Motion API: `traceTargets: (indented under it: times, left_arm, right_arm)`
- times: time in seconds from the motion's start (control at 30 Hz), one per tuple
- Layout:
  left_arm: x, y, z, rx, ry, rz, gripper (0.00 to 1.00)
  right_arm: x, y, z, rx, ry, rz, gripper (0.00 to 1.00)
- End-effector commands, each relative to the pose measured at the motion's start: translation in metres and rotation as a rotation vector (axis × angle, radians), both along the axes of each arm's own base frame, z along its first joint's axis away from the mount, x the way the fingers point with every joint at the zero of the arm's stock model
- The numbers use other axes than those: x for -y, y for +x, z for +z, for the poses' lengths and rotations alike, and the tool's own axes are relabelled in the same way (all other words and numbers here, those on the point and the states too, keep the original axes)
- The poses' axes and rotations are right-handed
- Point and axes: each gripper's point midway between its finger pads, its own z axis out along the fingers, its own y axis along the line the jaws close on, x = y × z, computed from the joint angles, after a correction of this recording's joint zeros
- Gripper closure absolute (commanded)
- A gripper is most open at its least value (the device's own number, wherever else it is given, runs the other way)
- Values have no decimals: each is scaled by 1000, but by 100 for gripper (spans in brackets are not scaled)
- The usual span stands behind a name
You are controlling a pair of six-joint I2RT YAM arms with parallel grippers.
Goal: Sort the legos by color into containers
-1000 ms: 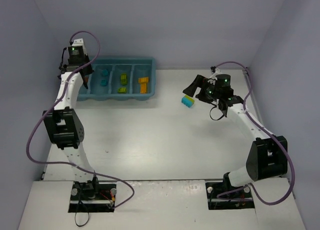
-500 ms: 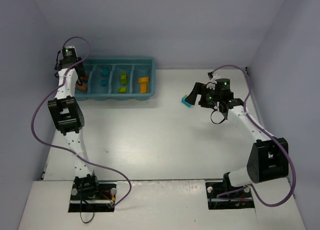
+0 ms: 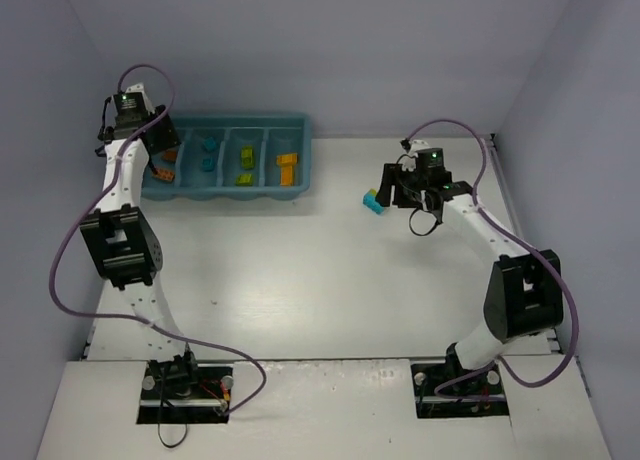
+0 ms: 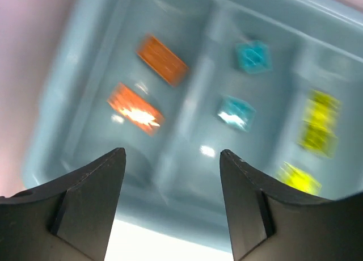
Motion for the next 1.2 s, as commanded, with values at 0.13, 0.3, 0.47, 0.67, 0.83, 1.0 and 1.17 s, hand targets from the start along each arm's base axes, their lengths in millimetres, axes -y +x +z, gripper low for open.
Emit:
traceTargets:
  times: [0.13, 0.3, 0.47, 0.67, 0.83, 1.0, 1.17]
  left_arm:
    - [132, -70, 67, 141, -238, -197, 38]
    - [204, -119, 46, 56, -288, -352, 38]
    - [246, -165, 34, 5, -278, -460, 38]
    - [255, -198, 15, -43, -264, -494, 38]
    - [259, -213, 6, -63, -265, -512, 38]
    - [270, -217, 5, -67, -282, -537, 38]
    - [284, -217, 1, -81, -291, -562, 38]
  right_arm:
    - [-19, 47, 0, 72, -306, 52, 32]
    - [-19, 69, -14, 43, -297, 62, 27]
    - [-14, 86, -32, -20, -198, 63, 26]
    - [-16, 100, -51, -59, -139, 108, 20]
    - [-19, 99, -81, -107, -145, 152, 18]
    - [-33, 82, -94, -153, -102, 200, 20]
    - [-65, 50, -86, -166, -71, 254, 25]
